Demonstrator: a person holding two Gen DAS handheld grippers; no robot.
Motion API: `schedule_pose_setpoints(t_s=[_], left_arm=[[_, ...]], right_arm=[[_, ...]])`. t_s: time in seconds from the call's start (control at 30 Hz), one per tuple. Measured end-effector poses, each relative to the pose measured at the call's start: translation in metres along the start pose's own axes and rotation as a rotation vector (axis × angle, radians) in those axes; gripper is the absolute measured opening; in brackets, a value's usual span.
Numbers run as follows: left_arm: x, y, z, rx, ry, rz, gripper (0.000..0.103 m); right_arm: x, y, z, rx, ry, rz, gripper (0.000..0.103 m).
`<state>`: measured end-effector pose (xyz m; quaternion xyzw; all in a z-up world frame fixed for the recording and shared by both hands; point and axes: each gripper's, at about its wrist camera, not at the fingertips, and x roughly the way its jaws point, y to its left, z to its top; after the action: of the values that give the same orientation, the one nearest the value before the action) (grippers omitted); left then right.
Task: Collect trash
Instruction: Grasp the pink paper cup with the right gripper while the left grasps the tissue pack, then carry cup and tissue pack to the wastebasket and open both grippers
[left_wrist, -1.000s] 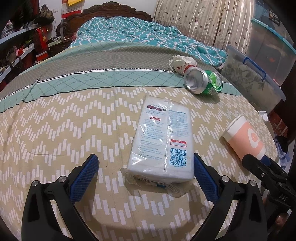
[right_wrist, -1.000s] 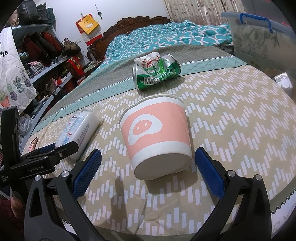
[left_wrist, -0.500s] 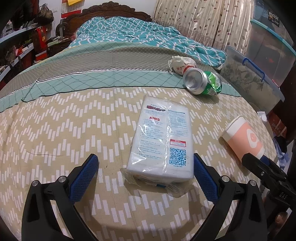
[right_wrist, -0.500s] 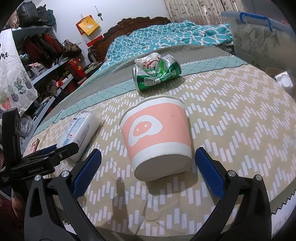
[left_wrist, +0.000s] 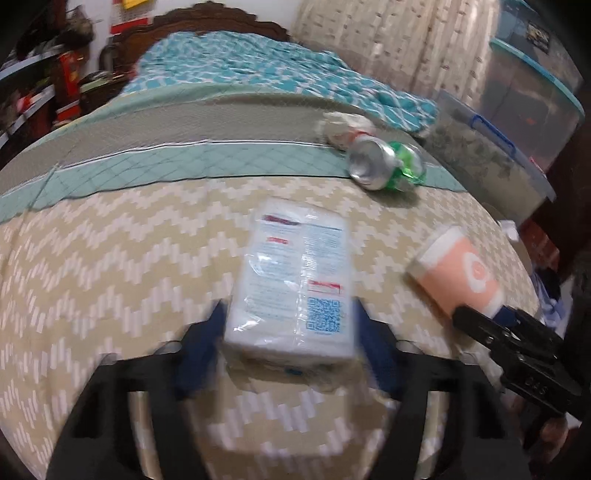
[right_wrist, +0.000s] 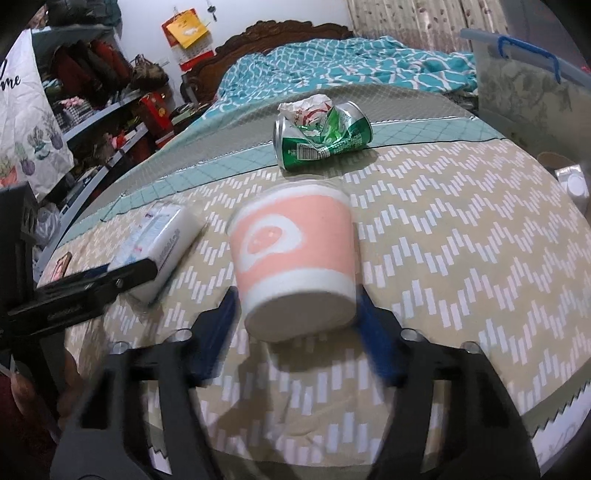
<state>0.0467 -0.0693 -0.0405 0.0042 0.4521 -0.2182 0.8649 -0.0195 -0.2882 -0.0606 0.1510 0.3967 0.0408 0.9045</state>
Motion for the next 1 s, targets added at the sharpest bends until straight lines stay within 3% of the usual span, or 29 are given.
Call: schedule_pose_setpoints(t_s=[0.23, 0.57, 0.67, 0.87, 0.93, 1.0], left_arm=[[0.016, -0.043, 0.022, 0.071, 0.033, -0.098, 0.058], [0.095, -0.223, 0.088, 0.349, 0.103, -0.333, 0.058], [0.117, -0.290, 0.107, 0.461, 0.084, -0.372, 0.058], [0.147, -0.387, 0.134, 0.573, 0.105, -0.445, 0.061], [0.157, -0.414, 0.136, 0.609, 0.106, -0.443, 0.066], [0.171, -0.439, 0.134, 0.647, 0.124, -0.412, 0.092]], right_arm=[[-0.019, -0.045, 0.004, 0.122, -0.068, 0.016, 0.060], [-0.085, -0.191, 0.019, 0.386, -0.220, -0.177, 0.060], [-0.102, -0.236, 0.023, 0.483, -0.270, -0.197, 0.061], [-0.104, -0.306, 0.031, 0.615, -0.285, -0.222, 0.063], [-0.094, -0.320, 0.035, 0.623, -0.260, -0.234, 0.066], [-0.095, -0.336, 0.035, 0.648, -0.254, -0.253, 0.080]])
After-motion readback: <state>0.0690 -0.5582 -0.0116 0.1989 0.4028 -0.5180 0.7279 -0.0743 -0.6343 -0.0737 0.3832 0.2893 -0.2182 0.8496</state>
